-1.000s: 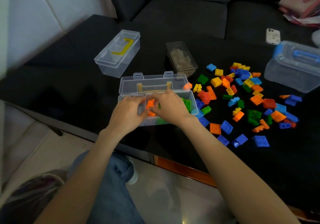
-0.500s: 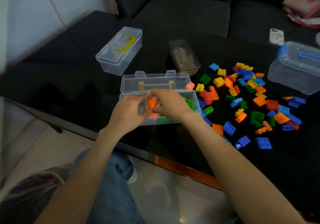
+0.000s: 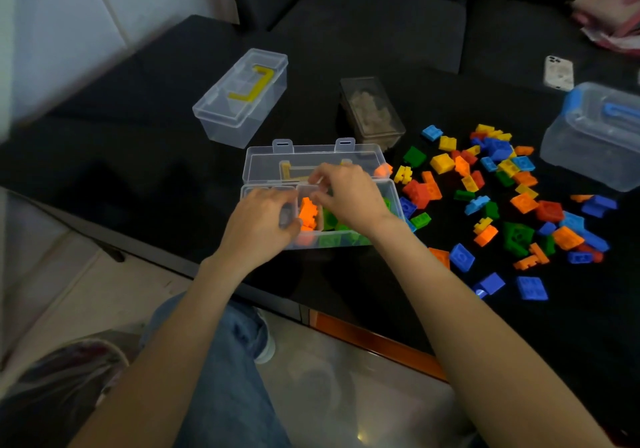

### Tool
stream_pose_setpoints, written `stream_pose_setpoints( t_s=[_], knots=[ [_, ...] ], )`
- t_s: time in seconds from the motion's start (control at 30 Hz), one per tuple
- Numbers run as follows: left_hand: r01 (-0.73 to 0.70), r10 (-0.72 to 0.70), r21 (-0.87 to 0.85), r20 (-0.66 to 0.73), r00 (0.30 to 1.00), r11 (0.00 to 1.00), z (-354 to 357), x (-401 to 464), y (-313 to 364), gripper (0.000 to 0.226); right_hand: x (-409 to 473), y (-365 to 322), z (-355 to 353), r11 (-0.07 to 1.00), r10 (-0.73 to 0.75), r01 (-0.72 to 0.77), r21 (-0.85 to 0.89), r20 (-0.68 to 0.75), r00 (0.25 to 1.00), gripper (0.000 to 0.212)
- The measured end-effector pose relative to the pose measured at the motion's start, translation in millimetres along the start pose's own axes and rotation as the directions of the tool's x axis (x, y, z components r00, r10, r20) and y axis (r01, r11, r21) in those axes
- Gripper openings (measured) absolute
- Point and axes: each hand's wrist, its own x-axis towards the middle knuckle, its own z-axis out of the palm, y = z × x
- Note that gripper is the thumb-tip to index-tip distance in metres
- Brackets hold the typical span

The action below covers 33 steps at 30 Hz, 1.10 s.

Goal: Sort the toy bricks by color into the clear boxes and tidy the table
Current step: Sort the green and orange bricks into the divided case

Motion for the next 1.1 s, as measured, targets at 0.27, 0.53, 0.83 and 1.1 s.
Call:
stream_pose_setpoints(
  t_s=[0.27, 0.53, 0.83, 1.1],
  knots=[
    [0.014, -0.014, -0.010, -0.005, 1.000, 1.000, 2.7, -1.4, -3.6, 0.035, 0.1, -1.9, -2.2, 0.963, -0.071, 0.130, -0.238, 0.241, 0.968, 0.041],
    [0.039, -0.039, -0.003, 0.014, 0.999, 0.999, 5.5, -0.7, -5.9, 0.035, 3.9, -9.3, -6.3, 0.917, -0.159, 0.266, -0.297, 0.338, 0.927, 0.028],
    [0.033, -0.033, -0.009, 0.002, 0.999, 0.999, 2.6, -2.5, -1.4, 0.026, 3.3, -13.5, -6.5, 0.884, -0.212, 0.311, -0.350, 0.292, 0.933, 0.025],
    [0.042, -0.042, 0.015, -0.001, 0.999, 0.999, 1.7, -2.9, -1.4, 0.038, 5.6, -6.3, -11.1, 0.967, -0.206, 0.231, -0.103, 0.211, 0.956, 0.015]
  ],
)
